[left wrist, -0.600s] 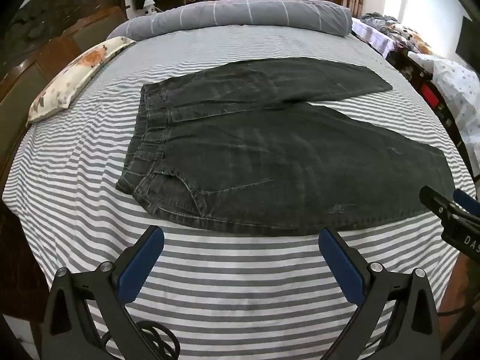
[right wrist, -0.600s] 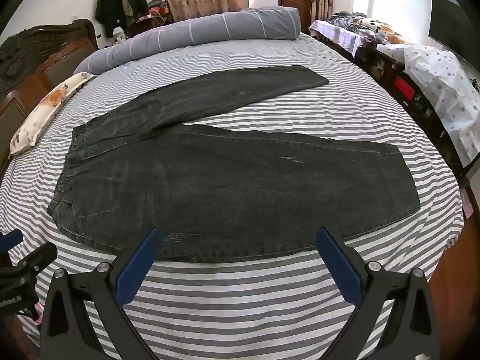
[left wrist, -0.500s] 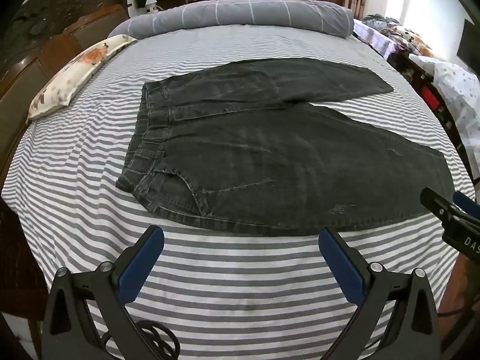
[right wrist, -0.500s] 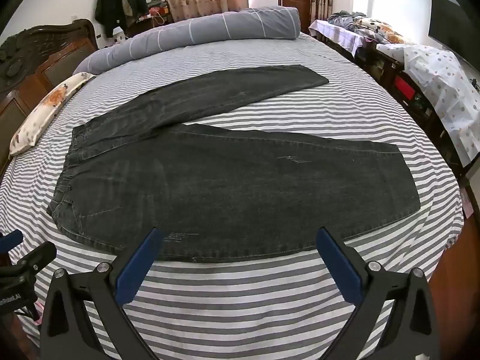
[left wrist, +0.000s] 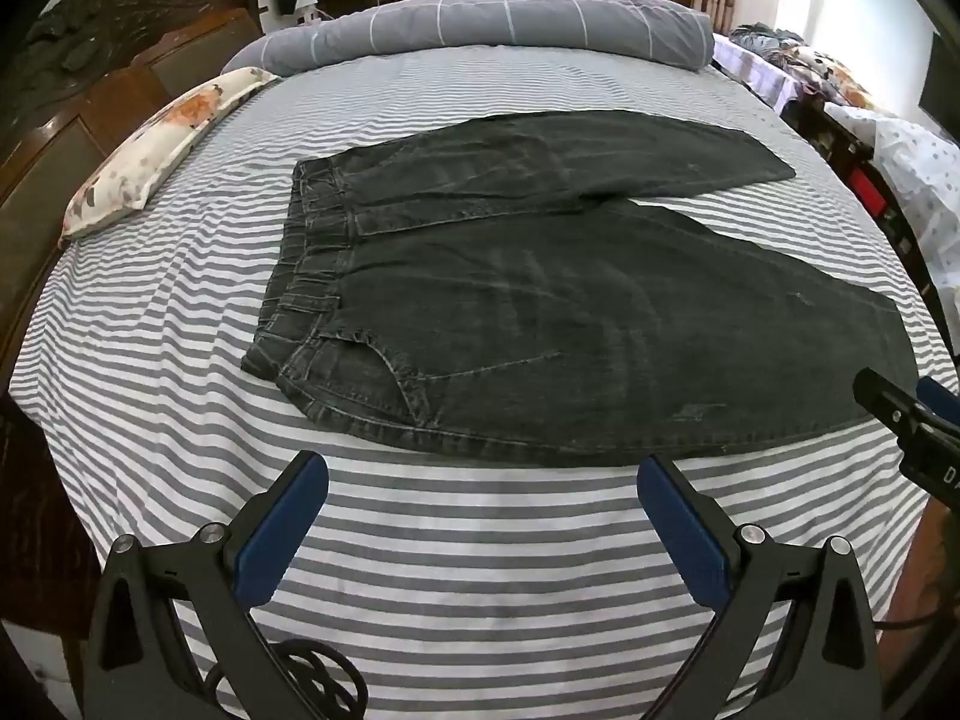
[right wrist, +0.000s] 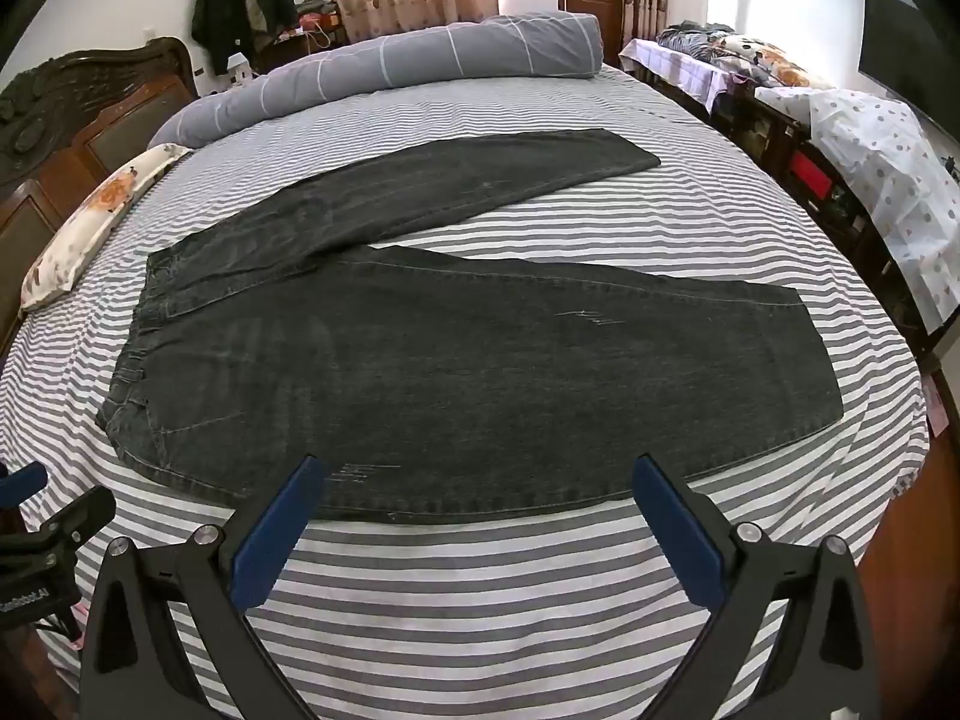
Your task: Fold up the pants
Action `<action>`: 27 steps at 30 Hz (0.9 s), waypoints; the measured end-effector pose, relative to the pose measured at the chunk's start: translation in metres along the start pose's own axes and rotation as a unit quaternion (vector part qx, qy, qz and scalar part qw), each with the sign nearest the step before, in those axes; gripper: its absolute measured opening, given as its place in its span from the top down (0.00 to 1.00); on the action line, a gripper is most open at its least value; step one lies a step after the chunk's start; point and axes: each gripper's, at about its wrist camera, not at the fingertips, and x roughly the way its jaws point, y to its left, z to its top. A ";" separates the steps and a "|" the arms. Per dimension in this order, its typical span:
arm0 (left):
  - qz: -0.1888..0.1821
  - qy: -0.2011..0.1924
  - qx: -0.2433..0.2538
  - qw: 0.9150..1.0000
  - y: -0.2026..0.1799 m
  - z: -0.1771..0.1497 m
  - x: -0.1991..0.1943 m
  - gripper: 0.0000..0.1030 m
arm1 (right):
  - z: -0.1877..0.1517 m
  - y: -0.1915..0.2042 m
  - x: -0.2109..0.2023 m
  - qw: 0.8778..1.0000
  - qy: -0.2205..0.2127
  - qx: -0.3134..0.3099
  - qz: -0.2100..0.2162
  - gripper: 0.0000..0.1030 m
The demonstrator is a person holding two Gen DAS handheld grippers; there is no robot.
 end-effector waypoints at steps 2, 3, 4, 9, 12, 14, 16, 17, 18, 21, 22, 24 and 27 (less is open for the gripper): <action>0.000 0.001 0.000 1.000 0.000 0.000 -0.001 0.01 | 0.000 -0.001 0.000 1.000 -0.001 0.000 0.001 0.01; 0.000 0.001 -0.001 1.000 0.000 0.000 -0.001 0.01 | 0.000 0.000 0.000 1.000 0.000 0.000 0.001 0.01; 0.000 0.000 -0.001 1.000 0.000 0.000 -0.001 0.01 | 0.000 0.000 0.000 1.000 0.000 0.001 0.001 0.01; -0.003 0.002 -0.001 1.000 0.002 0.000 0.000 0.01 | 0.000 0.000 0.000 1.000 0.001 0.001 0.000 0.01; -0.003 0.002 -0.001 1.000 0.002 0.000 0.000 0.01 | 0.000 0.000 0.000 1.000 0.001 0.001 -0.002 0.01; -0.003 0.002 -0.001 1.000 0.001 -0.001 0.000 0.01 | -0.001 -0.001 -0.001 1.000 0.002 0.002 -0.001 0.01; -0.003 0.002 -0.001 1.000 0.001 0.000 0.000 0.01 | -0.001 -0.001 0.000 1.000 0.002 0.003 -0.001 0.01; -0.002 0.001 -0.001 1.000 0.001 -0.001 0.000 0.01 | -0.001 -0.001 0.000 1.000 0.002 0.002 -0.001 0.01; -0.002 0.001 -0.001 1.000 0.001 0.000 0.000 0.01 | -0.001 -0.001 0.000 1.000 0.003 0.002 -0.001 0.01; -0.001 0.001 0.000 1.000 0.002 -0.001 0.000 0.01 | -0.001 -0.001 0.000 1.000 0.003 0.003 0.000 0.01; -0.002 0.001 0.000 1.000 0.002 -0.002 0.000 0.01 | -0.001 -0.001 0.000 1.000 0.003 0.003 -0.001 0.01; 0.000 0.002 0.000 1.000 0.002 -0.002 0.000 0.01 | -0.002 0.000 0.000 1.000 0.003 0.002 -0.002 0.01; 0.001 0.002 0.000 1.000 0.002 -0.002 -0.001 0.01 | -0.002 -0.001 0.001 1.000 0.005 0.003 -0.003 0.01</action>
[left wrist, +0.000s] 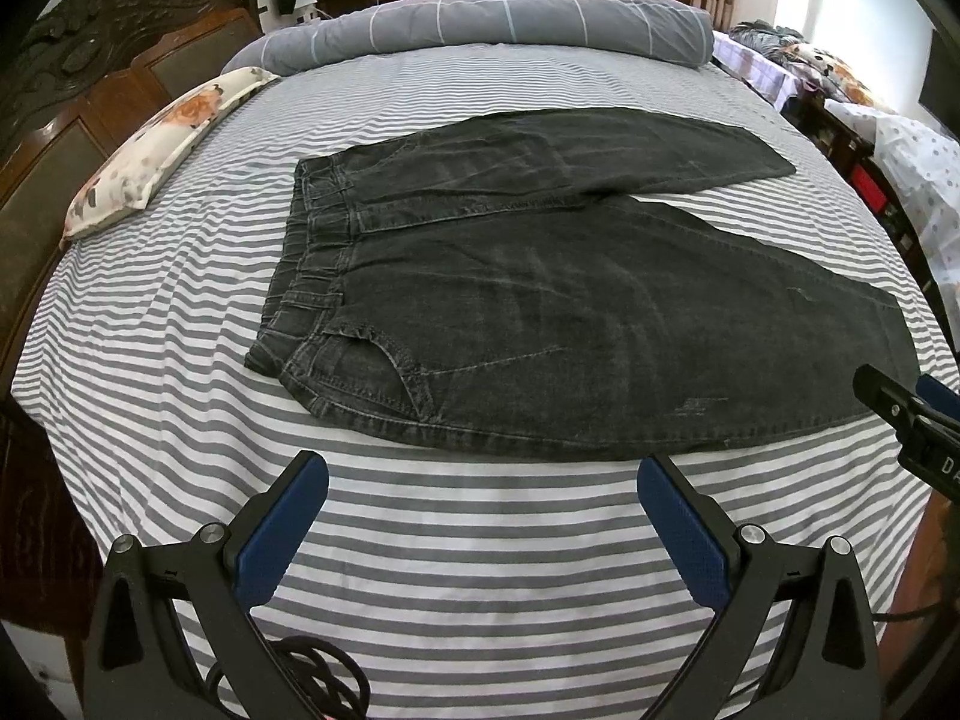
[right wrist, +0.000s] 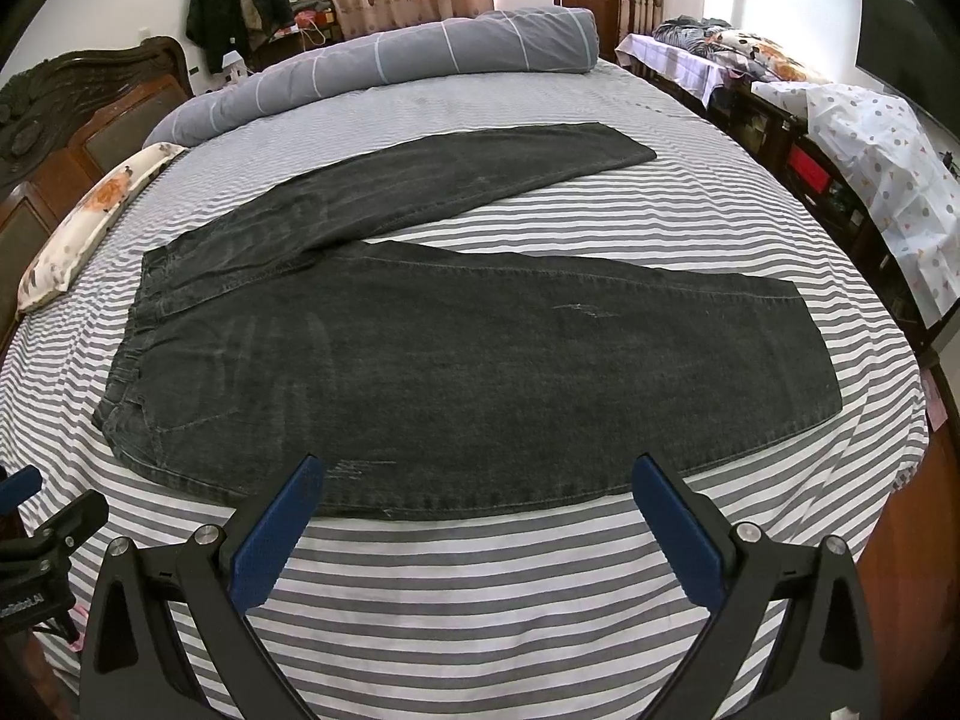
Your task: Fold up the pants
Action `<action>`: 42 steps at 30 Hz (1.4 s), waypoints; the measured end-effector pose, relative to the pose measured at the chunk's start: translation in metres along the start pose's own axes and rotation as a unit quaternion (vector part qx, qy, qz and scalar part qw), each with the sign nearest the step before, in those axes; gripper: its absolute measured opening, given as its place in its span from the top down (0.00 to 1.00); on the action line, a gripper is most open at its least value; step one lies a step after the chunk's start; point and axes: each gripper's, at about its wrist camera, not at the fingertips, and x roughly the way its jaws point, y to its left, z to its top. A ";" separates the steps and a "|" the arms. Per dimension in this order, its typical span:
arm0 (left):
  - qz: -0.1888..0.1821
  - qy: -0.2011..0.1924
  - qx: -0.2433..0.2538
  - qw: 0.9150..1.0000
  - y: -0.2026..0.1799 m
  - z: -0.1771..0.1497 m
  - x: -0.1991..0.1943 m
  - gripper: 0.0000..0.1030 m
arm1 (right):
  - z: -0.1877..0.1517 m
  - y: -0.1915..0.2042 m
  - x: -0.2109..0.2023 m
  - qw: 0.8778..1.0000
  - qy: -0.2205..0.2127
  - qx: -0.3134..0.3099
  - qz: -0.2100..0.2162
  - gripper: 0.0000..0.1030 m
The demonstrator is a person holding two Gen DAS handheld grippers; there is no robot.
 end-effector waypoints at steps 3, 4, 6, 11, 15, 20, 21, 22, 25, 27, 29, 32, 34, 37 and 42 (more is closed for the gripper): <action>0.001 0.002 -0.001 1.000 0.000 0.000 0.000 0.01 | -0.002 -0.002 0.003 1.000 0.003 0.003 -0.002 0.01; 0.001 0.003 -0.001 1.000 0.001 0.000 0.000 0.01 | -0.002 -0.002 0.004 1.000 0.004 0.004 -0.002 0.01; 0.002 0.004 -0.002 1.000 0.002 -0.001 -0.001 0.01 | -0.002 -0.002 0.004 1.000 0.003 0.003 -0.002 0.01; 0.002 0.005 -0.001 1.000 0.003 0.000 -0.001 0.01 | -0.003 -0.003 0.004 1.000 0.004 0.003 -0.001 0.01; 0.003 0.005 0.001 1.000 0.003 0.000 -0.001 0.01 | -0.003 -0.003 0.005 1.000 0.004 0.004 -0.002 0.01; 0.004 0.006 0.001 1.000 0.003 0.000 0.000 0.01 | -0.004 -0.003 0.005 1.000 0.005 0.003 -0.002 0.01; 0.004 0.006 0.002 1.000 0.003 0.000 0.000 0.01 | -0.004 -0.003 0.005 1.000 0.004 0.004 -0.002 0.01; 0.005 0.007 0.002 1.000 0.003 0.000 0.001 0.01 | -0.004 -0.003 0.005 1.000 0.005 0.003 -0.002 0.01; 0.006 0.009 0.003 1.000 0.004 -0.001 0.003 0.01 | -0.005 -0.004 0.007 1.000 0.008 0.003 -0.002 0.01; 0.005 0.010 0.003 1.000 0.004 -0.001 0.004 0.01 | -0.004 -0.003 0.007 1.000 0.009 0.004 -0.001 0.01; 0.007 0.009 0.002 1.000 0.004 -0.001 0.004 0.01 | -0.005 -0.003 0.007 1.000 0.009 0.003 -0.003 0.01; 0.006 0.010 0.001 1.000 0.006 -0.001 0.005 0.01 | -0.004 -0.001 0.007 1.000 0.010 0.000 -0.003 0.01; 0.007 0.011 0.000 1.000 0.006 -0.001 0.006 0.01 | -0.004 0.000 0.007 1.000 0.010 0.000 -0.002 0.01; 0.007 0.011 -0.002 1.000 0.007 -0.001 0.006 0.01 | -0.004 0.000 0.007 1.000 0.010 0.000 -0.002 0.01; 0.006 0.011 -0.002 1.000 0.007 -0.001 0.006 0.01 | -0.004 0.000 0.007 1.000 0.010 0.000 -0.002 0.01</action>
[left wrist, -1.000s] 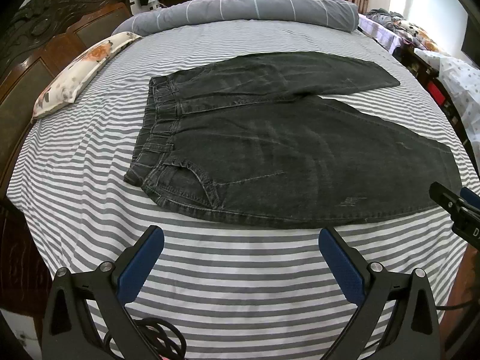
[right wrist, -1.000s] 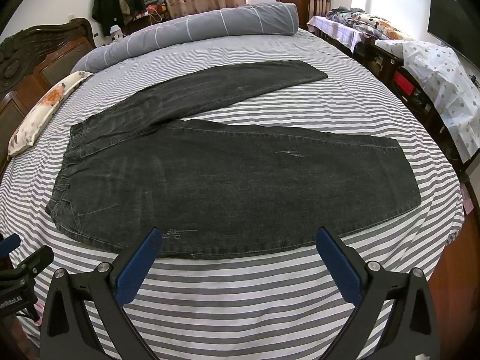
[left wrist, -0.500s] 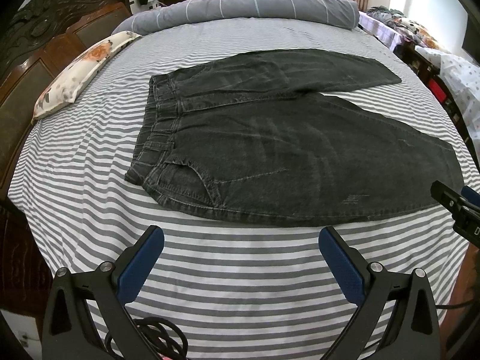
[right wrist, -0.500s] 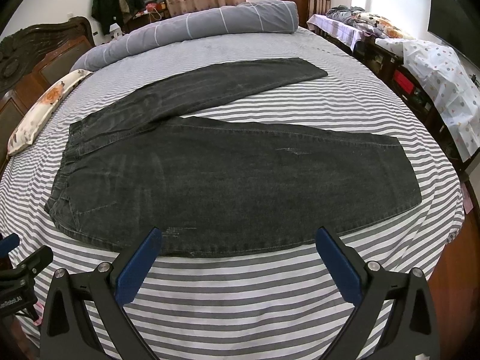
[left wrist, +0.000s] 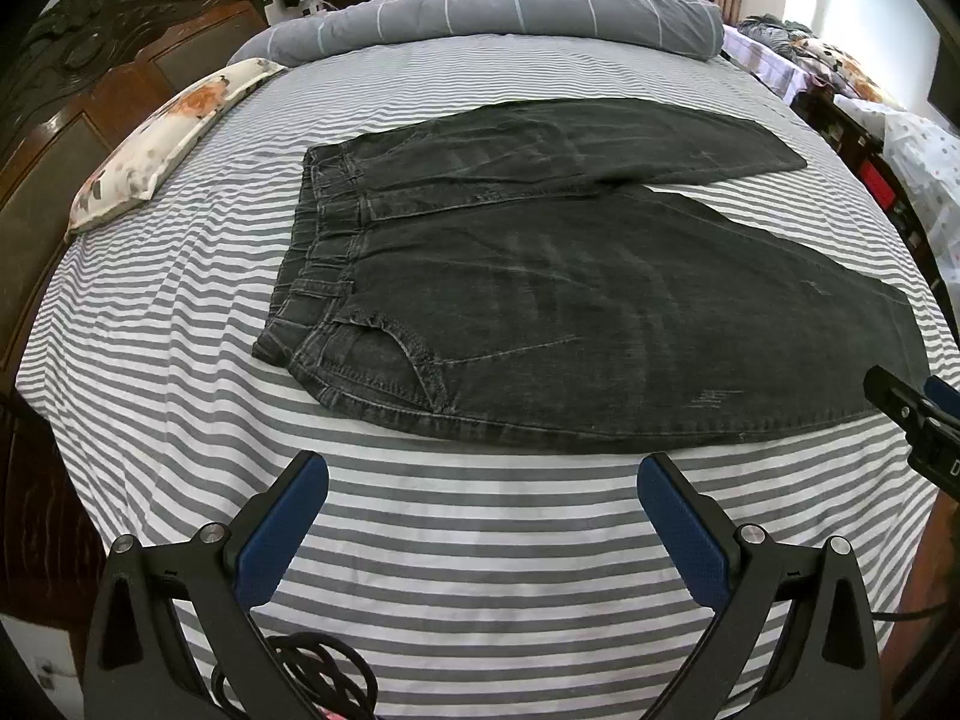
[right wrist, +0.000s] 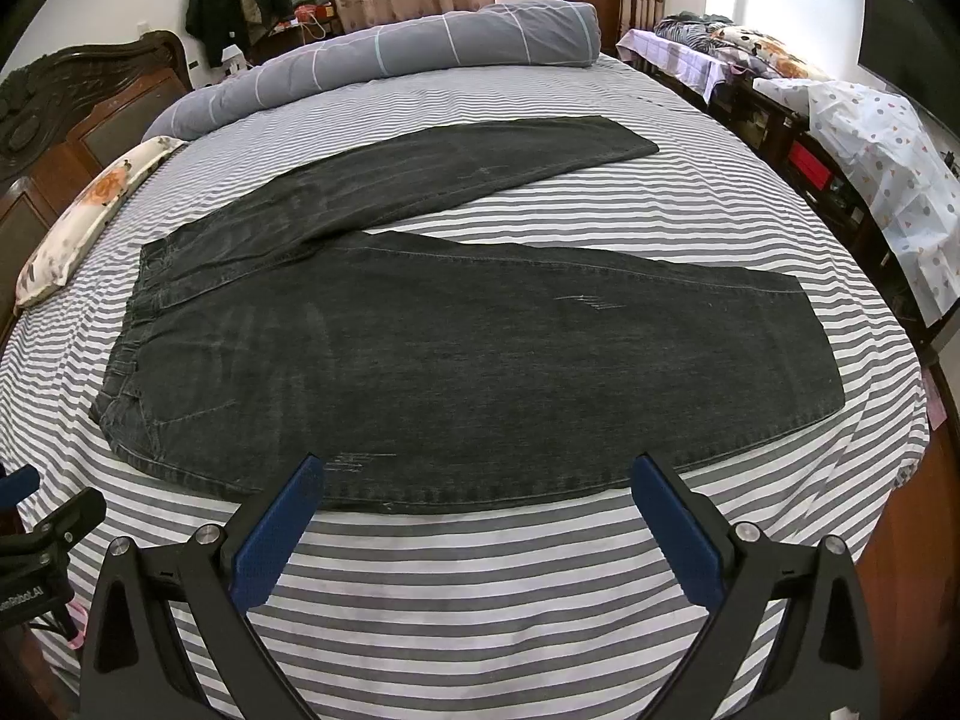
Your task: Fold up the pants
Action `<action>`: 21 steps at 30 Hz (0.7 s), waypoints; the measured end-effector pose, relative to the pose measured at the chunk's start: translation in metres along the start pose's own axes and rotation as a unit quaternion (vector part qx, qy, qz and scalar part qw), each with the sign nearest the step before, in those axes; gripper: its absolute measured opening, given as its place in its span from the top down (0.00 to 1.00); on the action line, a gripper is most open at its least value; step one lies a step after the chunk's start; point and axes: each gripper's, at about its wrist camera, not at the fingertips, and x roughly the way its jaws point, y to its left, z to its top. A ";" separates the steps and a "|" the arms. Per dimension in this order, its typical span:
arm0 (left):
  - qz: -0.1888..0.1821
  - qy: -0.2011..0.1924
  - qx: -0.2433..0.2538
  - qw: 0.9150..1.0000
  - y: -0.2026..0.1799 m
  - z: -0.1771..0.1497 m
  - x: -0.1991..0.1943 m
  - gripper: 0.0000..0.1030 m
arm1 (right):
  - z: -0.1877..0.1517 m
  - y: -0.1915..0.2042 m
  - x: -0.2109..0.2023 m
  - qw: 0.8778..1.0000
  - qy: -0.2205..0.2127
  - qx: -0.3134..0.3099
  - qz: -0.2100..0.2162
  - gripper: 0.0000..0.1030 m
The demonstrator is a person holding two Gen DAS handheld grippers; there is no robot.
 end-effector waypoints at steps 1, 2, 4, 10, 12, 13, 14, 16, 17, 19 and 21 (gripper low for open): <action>0.000 0.000 0.000 1.000 0.000 0.000 0.000 0.01 | 0.000 0.000 0.000 1.000 0.000 0.000 0.001 0.01; 0.000 0.000 0.000 1.000 0.000 0.000 0.000 0.01 | 0.000 0.000 0.000 1.000 0.000 0.001 0.000 0.01; 0.000 -0.001 0.000 1.000 0.000 0.000 0.000 0.01 | 0.000 0.000 0.000 1.000 0.000 0.000 0.001 0.01; 0.001 0.000 0.000 1.000 0.000 0.000 0.000 0.01 | 0.000 0.000 0.000 1.000 0.000 -0.001 0.001 0.01; 0.000 0.001 -0.001 1.000 0.001 0.000 0.000 0.01 | 0.000 0.000 -0.001 1.000 -0.001 0.000 0.002 0.01; 0.000 0.001 -0.001 1.000 0.001 0.000 0.000 0.01 | 0.000 0.000 -0.001 1.000 -0.002 0.000 0.003 0.01; 0.000 0.001 -0.001 1.000 0.001 0.000 0.001 0.01 | 0.000 0.001 -0.001 1.000 -0.003 0.000 0.004 0.01; -0.001 0.000 -0.002 1.000 0.003 0.001 0.001 0.01 | 0.000 0.001 -0.001 1.000 -0.005 0.003 0.006 0.01; -0.001 0.000 -0.004 1.000 0.005 0.002 0.002 0.01 | 0.000 0.001 -0.001 1.000 -0.007 0.004 0.009 0.01; -0.004 -0.001 -0.009 1.000 0.011 0.005 0.004 0.01 | -0.001 0.001 -0.001 1.000 -0.011 0.005 0.013 0.01; -0.004 -0.003 -0.012 1.000 0.019 0.009 0.008 0.01 | -0.002 0.000 0.000 1.000 -0.016 0.007 0.018 0.01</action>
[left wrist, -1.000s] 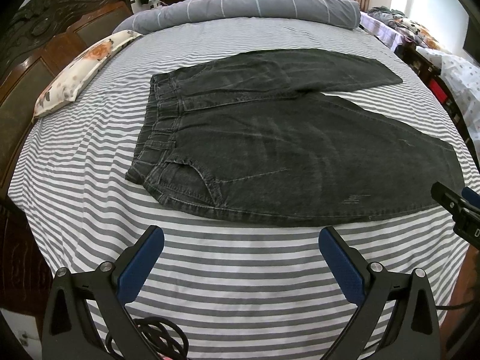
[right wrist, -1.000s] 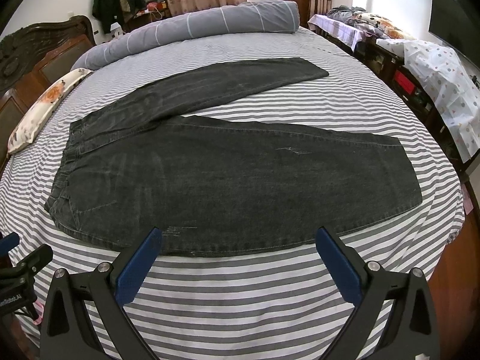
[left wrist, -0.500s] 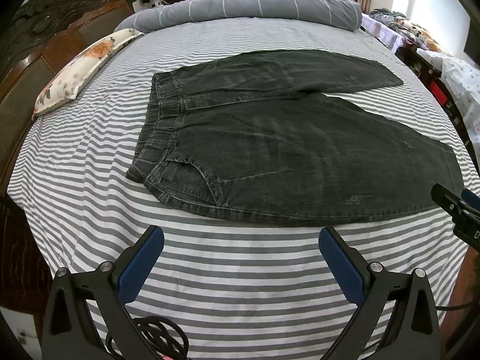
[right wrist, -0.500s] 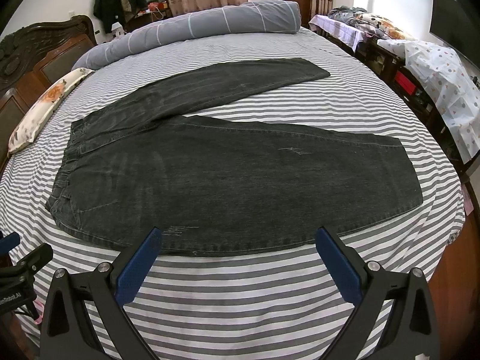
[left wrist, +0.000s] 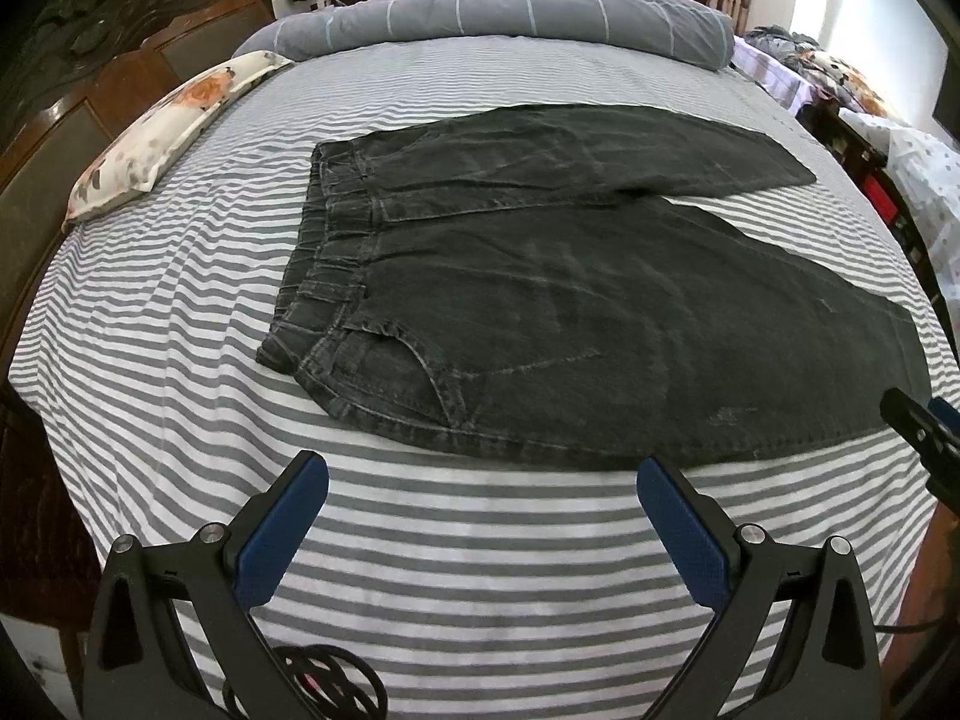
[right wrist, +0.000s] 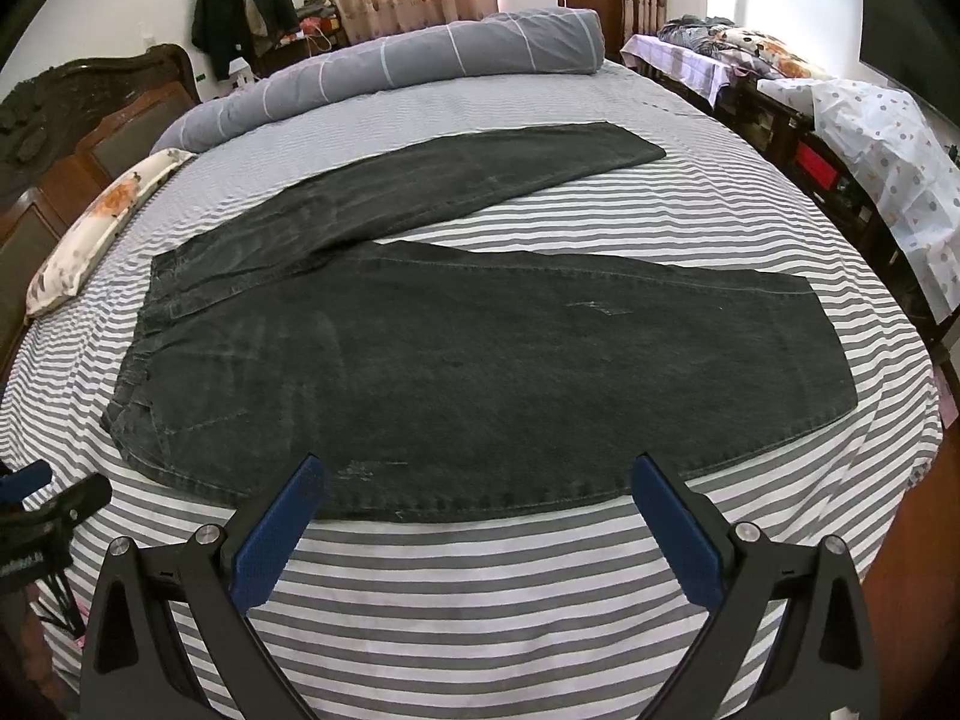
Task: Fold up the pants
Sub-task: 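Grasp the jeans waistband with the left gripper while the right gripper grasps the leg hem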
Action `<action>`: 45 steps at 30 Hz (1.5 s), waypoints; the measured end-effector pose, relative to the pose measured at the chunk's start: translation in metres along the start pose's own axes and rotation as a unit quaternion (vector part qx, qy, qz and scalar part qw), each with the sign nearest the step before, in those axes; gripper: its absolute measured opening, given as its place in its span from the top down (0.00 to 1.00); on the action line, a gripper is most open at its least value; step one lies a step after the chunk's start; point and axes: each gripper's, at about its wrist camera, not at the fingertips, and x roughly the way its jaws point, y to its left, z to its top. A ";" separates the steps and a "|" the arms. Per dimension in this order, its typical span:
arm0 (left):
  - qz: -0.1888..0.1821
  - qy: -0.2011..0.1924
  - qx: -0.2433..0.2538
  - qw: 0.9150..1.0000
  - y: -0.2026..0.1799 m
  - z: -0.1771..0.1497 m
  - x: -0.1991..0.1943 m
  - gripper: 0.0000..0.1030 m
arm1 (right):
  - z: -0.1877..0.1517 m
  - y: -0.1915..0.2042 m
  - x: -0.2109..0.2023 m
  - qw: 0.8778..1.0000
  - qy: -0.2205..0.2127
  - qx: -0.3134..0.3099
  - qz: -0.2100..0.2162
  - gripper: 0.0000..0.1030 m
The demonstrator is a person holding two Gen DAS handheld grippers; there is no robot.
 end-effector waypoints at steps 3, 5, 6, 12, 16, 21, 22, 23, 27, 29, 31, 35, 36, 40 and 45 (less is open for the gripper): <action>-0.002 -0.004 -0.007 1.000 0.013 0.008 0.006 0.08 | -0.001 0.001 0.002 1.000 -0.007 -0.003 0.002 0.01; -0.003 -0.002 -0.013 1.000 0.023 0.015 0.012 0.16 | -0.001 0.002 0.004 1.000 -0.009 -0.001 0.007 0.01; -0.004 0.000 -0.017 1.000 0.028 0.019 0.015 0.21 | 0.000 0.001 0.005 1.000 -0.011 0.000 0.011 0.01; -0.025 -0.003 -0.035 0.999 0.062 0.048 0.033 0.45 | 0.014 0.004 0.013 1.000 -0.020 0.005 0.016 0.01; -0.050 -0.012 -0.055 0.997 0.089 0.076 0.044 0.57 | 0.030 0.013 0.025 1.000 -0.015 -0.006 0.014 0.01; -0.099 -0.027 -0.093 0.990 0.127 0.121 0.063 0.61 | 0.050 0.028 0.046 0.999 -0.013 -0.025 0.015 0.01; -0.114 -0.029 -0.104 0.988 0.136 0.130 0.068 0.62 | 0.054 0.031 0.051 0.999 -0.012 -0.028 0.016 0.01; -0.125 -0.030 -0.114 0.985 0.143 0.137 0.072 0.63 | 0.059 0.035 0.058 0.999 -0.011 -0.031 0.018 0.01; -0.157 -0.028 -0.153 0.975 0.172 0.168 0.103 0.68 | 0.078 0.050 0.082 0.999 -0.007 -0.044 0.023 0.01; -0.158 -0.026 -0.158 0.974 0.181 0.180 0.118 0.68 | 0.088 0.059 0.096 0.998 -0.005 -0.053 0.025 0.01; -0.161 -0.022 -0.161 0.973 0.188 0.189 0.134 0.69 | 0.098 0.066 0.108 0.998 -0.004 -0.059 0.029 0.01; -0.165 -0.011 -0.153 0.974 0.195 0.202 0.168 0.73 | 0.122 0.080 0.136 0.997 -0.006 -0.074 0.031 0.01; -0.165 -0.010 -0.150 0.975 0.196 0.204 0.174 0.76 | 0.128 0.083 0.144 0.997 -0.007 -0.076 0.030 0.01; -0.174 -0.010 -0.153 0.973 0.205 0.214 0.199 0.81 | 0.142 0.091 0.165 0.997 -0.008 -0.069 0.033 0.01; -0.169 -0.001 -0.174 0.970 0.215 0.211 0.216 0.81 | 0.144 0.100 0.185 0.997 -0.001 -0.065 0.037 0.01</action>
